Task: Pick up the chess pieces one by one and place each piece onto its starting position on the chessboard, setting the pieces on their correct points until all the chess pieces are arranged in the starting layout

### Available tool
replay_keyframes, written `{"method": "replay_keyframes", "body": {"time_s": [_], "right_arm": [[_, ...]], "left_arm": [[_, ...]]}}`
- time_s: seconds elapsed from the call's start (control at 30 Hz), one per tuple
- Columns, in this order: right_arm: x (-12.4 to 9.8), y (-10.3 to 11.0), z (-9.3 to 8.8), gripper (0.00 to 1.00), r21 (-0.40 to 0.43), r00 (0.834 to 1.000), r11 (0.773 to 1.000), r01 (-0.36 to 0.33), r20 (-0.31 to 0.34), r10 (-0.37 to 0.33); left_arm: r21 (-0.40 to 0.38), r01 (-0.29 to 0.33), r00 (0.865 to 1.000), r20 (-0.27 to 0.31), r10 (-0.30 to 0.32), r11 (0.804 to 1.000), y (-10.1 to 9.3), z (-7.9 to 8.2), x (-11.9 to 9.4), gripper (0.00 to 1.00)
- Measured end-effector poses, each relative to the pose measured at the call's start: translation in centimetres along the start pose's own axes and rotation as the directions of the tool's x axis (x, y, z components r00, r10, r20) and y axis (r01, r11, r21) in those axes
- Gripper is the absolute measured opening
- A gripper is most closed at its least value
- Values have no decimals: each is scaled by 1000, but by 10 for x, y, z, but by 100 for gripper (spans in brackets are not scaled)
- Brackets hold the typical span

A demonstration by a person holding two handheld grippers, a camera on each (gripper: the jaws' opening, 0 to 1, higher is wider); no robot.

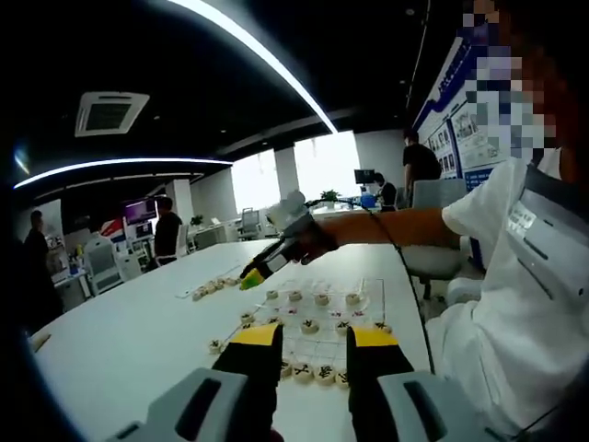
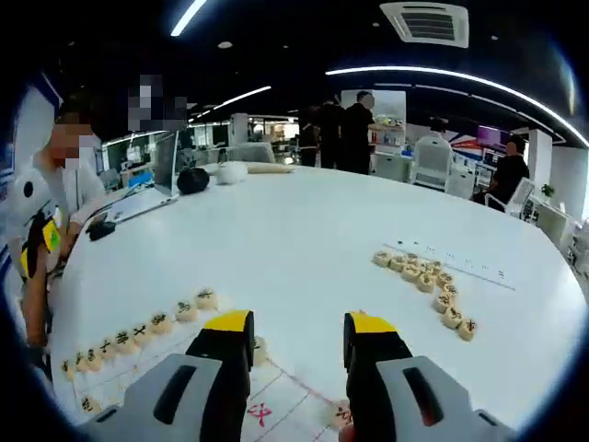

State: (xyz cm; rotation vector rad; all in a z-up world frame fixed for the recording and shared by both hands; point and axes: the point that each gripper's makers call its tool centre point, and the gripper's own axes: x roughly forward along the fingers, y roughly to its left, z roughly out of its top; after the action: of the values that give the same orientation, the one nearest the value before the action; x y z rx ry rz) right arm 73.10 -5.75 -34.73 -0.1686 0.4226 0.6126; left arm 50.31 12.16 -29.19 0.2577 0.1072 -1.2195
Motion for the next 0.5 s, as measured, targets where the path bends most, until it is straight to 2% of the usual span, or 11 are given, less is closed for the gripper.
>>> {"method": "replay_keyframes", "body": {"time_s": [0.07, 0.13, 0.17, 0.2, 0.3, 0.43, 0.5], "right_arm": [[23, -13, 2, 40, 24, 999, 999, 35, -2, -35], [41, -32, 1, 40, -6, 995, 995, 100, -21, -100], [44, -35, 1, 39, -5, 994, 994, 109, -22, -109], [64, -46, 0, 39, -12, 991, 991, 132, -37, -132], [92, -62, 0, 39, -30, 985, 985, 167, -39, -168], [119, -77, -3, 39, 0, 977, 978, 208, -52, -207], [129, -88, -3, 38, 55, 969, 968, 243, -46, -241]], "left_arm": [[0, -2, 1000, 0, 2, 1000, 0, -1, 0, 30], [0, -4, 1000, -1, 4, 1000, 1, -1, -1, 30], [0, -4, 1000, -1, 4, 1000, 1, -1, -1, 30], [1, -4, 1000, 1, 4, 1000, 1, -1, -1, 30], [-1, -3, 1000, 5, 3, 1000, 2, 0, -2, 30], [0, -1, 1000, 9, 1, 1000, 3, 0, -3, 30], [-5, -2, 1000, 13, 2, 1000, 4, 0, -3, 30]]}}
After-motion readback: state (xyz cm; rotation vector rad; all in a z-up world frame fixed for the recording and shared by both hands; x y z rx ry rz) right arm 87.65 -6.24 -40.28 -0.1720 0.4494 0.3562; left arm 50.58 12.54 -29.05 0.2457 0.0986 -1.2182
